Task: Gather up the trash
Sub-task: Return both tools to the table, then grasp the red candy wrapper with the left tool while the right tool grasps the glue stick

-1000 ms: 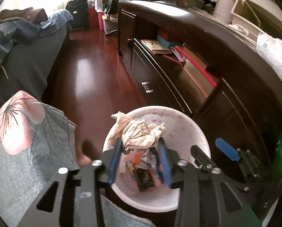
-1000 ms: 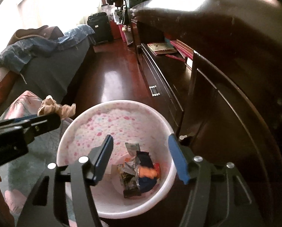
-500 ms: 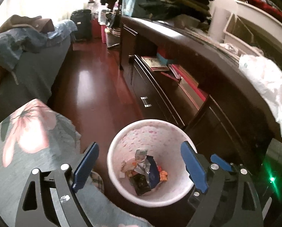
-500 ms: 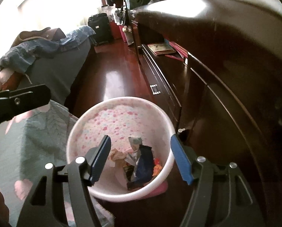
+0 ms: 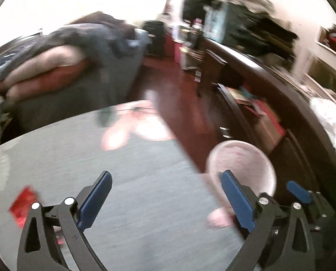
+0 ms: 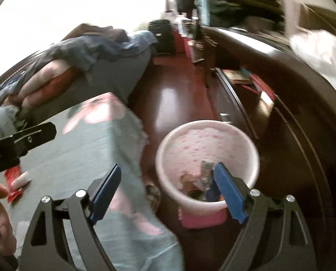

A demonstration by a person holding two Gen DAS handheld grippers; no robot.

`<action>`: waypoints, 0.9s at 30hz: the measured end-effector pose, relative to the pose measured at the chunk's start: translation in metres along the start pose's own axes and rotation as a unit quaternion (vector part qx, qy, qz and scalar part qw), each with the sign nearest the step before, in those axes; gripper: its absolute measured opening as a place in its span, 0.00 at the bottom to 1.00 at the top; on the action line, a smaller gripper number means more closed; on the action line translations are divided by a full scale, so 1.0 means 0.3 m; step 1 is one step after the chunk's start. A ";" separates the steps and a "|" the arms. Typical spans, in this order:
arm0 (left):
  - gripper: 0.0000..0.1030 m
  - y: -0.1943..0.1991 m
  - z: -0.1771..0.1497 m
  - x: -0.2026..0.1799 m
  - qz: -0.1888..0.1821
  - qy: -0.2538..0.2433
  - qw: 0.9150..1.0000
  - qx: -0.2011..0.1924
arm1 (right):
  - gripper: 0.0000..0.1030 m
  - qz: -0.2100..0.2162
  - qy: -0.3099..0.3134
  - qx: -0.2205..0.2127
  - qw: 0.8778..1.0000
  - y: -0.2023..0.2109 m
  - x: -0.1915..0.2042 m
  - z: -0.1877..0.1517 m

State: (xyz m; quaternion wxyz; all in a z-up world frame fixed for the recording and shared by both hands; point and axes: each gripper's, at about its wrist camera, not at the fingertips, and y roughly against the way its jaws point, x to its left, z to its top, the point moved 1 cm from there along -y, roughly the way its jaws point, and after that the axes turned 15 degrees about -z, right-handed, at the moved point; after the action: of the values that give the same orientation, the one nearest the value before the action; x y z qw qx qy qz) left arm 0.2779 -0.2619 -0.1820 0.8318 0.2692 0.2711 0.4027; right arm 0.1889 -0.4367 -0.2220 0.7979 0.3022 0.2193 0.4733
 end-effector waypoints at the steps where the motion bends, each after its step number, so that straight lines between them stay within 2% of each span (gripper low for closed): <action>1: 0.96 0.021 -0.008 0.024 0.012 0.004 1.000 -0.005 | 0.85 0.008 0.010 -0.002 1.000 0.017 0.035 -0.004; 4: 0.96 0.114 -0.048 0.168 0.088 0.032 0.995 -0.028 | 0.85 0.033 0.043 -0.006 0.998 0.063 0.150 -0.017; 6: 0.96 0.146 -0.073 0.253 0.127 0.052 0.990 -0.031 | 0.85 0.046 0.061 -0.009 0.997 0.084 0.213 -0.026; 9: 0.96 0.175 -0.115 0.384 0.167 0.100 0.981 -0.022 | 0.85 0.065 0.089 -0.014 0.994 0.114 0.315 -0.033; 15: 0.96 0.170 -0.203 0.561 0.169 0.203 0.965 0.000 | 0.85 0.086 0.141 -0.019 0.986 0.139 0.492 -0.046; 22: 0.96 0.097 -0.246 0.675 0.135 0.271 0.953 0.014 | 0.85 0.097 0.169 -0.023 0.980 0.152 0.592 -0.048; 24: 0.96 0.097 -0.237 0.682 0.145 0.267 0.953 0.001 | 0.85 0.098 0.170 -0.023 0.980 0.153 0.601 -0.051; 25: 0.94 0.093 -0.236 0.689 0.147 0.271 0.951 0.001 | 0.85 0.098 0.171 -0.021 0.980 0.149 0.609 -0.049; 27: 0.84 0.100 -0.235 0.691 0.155 0.270 0.950 -0.006 | 0.85 0.099 0.172 -0.018 0.980 0.141 0.624 -0.048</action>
State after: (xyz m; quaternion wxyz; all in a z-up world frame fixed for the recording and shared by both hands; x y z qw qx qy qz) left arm 0.3249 -0.0606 -0.2604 0.6562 0.1842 0.4387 0.5857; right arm 0.2389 -0.2510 -0.2151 0.7027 0.2223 0.3141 0.5984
